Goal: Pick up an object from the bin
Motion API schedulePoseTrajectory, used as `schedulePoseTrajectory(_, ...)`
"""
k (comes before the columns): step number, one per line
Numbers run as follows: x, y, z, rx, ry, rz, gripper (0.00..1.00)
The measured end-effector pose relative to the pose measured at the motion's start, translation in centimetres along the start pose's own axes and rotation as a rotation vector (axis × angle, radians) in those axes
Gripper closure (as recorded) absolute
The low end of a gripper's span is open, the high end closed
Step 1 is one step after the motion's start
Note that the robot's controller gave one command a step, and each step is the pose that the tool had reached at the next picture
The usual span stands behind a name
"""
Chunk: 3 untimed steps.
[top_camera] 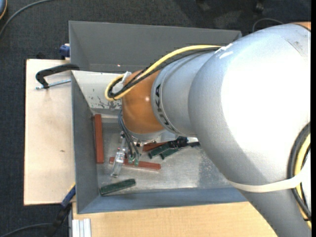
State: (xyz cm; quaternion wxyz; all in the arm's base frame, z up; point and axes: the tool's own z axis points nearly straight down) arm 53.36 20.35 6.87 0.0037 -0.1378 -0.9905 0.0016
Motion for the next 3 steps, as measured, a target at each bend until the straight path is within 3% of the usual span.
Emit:
schedulePoseTrajectory(1,-2.0,-9.6,-0.2,-0.001,-0.006,0.013,0.00)
schedulePoseTrajectory(2,-1.8,-9.0,-0.2,-0.005,-0.007,0.005,1.00)
schedulePoseTrajectory(3,-2.1,-12.7,-14.1,-0.009,-0.018,0.025,1.00)
